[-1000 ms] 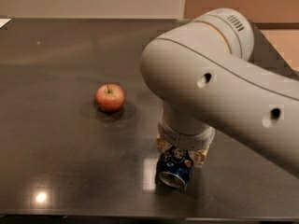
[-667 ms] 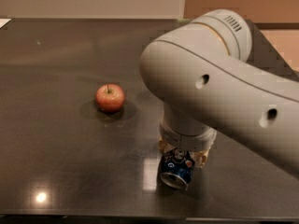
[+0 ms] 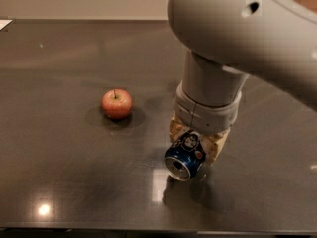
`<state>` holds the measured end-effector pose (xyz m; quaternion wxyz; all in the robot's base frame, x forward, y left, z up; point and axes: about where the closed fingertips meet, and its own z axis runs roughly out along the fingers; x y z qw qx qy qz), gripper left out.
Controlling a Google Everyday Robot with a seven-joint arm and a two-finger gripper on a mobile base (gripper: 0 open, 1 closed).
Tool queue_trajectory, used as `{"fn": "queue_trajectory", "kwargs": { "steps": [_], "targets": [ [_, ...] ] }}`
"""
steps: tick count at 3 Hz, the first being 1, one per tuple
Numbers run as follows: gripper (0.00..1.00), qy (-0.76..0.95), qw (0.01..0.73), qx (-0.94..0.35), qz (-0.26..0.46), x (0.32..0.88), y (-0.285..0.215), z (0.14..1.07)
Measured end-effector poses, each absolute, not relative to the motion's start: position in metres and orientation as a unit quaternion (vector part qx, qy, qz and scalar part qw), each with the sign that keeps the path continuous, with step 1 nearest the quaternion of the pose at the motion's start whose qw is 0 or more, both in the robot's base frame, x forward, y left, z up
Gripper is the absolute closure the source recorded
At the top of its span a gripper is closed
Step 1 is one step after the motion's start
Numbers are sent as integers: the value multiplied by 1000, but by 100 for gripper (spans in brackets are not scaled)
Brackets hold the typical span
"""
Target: Place pepsi can upright
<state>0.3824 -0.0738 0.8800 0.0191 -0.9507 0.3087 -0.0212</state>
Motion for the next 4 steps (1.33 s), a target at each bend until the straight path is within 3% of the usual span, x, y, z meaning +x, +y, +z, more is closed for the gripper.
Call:
{"fn": "queue_trajectory", "kwargs": {
  "steps": [4],
  "targets": [
    [100, 536, 238, -779, 222, 395, -76, 912]
  ]
}}
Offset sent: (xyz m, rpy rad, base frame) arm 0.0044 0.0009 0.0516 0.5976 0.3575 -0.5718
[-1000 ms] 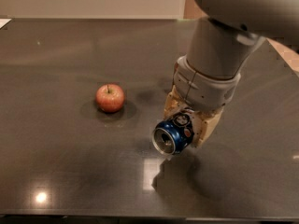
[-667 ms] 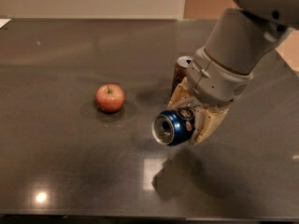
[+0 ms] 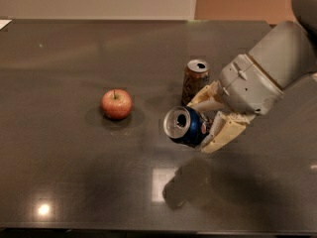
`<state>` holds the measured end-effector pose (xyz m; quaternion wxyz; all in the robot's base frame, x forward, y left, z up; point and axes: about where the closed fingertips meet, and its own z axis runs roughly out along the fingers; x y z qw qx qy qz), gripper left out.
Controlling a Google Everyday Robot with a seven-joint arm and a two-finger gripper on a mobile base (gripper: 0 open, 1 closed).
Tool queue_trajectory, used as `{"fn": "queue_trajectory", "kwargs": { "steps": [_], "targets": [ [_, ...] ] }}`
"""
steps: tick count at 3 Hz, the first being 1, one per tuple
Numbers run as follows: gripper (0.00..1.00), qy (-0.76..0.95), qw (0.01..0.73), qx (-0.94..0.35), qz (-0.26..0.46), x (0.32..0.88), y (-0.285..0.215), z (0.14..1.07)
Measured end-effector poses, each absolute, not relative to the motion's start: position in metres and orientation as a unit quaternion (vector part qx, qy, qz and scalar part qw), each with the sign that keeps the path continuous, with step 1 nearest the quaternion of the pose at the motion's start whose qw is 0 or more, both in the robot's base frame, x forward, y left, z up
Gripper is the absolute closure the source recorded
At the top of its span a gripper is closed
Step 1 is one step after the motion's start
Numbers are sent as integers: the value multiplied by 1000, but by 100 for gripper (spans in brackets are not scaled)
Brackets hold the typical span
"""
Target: Place pepsi can upright
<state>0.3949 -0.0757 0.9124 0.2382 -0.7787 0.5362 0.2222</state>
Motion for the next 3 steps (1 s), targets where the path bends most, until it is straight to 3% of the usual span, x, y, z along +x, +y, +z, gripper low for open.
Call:
{"fn": "queue_trajectory", "kwargs": {
  "steps": [1, 3],
  "targets": [
    [100, 549, 299, -723, 295, 398, -74, 909],
    [100, 559, 345, -650, 382, 398, -80, 896]
  ]
}}
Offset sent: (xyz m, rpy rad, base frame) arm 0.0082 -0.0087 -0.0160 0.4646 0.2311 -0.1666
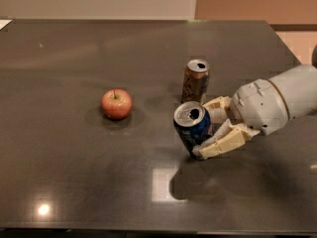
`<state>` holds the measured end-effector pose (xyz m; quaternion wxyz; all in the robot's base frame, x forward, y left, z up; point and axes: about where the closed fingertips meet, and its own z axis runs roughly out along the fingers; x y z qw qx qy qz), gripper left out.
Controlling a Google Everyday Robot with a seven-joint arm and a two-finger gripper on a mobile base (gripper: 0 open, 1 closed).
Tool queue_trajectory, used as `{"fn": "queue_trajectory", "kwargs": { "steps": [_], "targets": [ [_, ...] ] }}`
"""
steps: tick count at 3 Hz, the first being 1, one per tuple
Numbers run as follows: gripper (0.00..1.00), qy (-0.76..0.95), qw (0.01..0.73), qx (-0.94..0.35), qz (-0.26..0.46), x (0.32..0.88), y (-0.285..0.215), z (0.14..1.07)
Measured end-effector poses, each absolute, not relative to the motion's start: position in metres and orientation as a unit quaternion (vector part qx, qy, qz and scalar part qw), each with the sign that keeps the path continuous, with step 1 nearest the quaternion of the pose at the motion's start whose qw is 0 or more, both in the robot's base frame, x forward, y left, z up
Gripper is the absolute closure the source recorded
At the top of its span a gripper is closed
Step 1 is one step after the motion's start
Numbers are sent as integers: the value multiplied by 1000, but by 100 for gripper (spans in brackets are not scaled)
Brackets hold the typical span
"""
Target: Place pepsi can upright
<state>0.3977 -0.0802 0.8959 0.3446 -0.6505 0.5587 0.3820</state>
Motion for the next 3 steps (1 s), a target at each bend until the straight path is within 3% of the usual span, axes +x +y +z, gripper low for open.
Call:
{"fn": "queue_trajectory", "kwargs": {
  "steps": [3],
  "targets": [
    [100, 564, 364, -591, 447, 392, -82, 879]
  ]
}}
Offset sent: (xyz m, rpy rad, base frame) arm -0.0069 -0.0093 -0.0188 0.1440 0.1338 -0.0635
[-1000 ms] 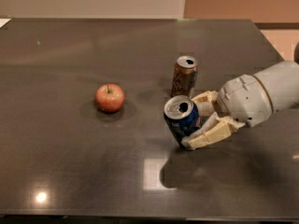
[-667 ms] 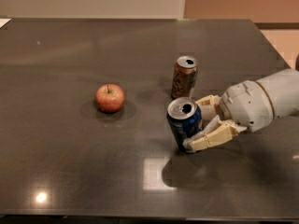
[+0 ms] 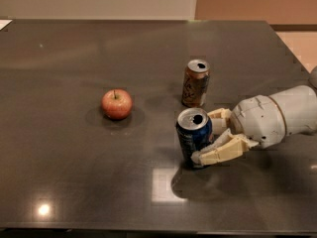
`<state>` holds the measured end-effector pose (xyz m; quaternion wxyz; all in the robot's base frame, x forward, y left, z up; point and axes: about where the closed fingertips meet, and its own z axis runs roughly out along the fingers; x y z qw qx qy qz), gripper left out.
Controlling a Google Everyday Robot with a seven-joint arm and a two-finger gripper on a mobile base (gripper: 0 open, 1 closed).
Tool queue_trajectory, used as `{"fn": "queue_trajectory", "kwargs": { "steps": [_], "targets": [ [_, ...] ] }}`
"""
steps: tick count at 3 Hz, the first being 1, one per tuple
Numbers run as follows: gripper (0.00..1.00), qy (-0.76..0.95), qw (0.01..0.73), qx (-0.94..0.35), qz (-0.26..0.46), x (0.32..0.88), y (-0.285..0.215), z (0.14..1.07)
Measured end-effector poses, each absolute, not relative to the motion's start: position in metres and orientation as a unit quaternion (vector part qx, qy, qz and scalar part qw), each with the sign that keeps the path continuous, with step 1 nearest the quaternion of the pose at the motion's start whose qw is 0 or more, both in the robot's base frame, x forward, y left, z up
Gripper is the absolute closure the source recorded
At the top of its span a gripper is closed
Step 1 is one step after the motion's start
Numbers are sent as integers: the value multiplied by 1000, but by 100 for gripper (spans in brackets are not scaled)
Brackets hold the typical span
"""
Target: Place pepsi can upright
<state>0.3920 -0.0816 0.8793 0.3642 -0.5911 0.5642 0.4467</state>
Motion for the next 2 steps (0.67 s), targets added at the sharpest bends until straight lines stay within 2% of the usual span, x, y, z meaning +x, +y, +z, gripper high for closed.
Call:
{"fn": "queue_trajectory", "kwargs": {
  "steps": [2],
  "targets": [
    [100, 549, 393, -579, 457, 397, -74, 877]
  ]
}}
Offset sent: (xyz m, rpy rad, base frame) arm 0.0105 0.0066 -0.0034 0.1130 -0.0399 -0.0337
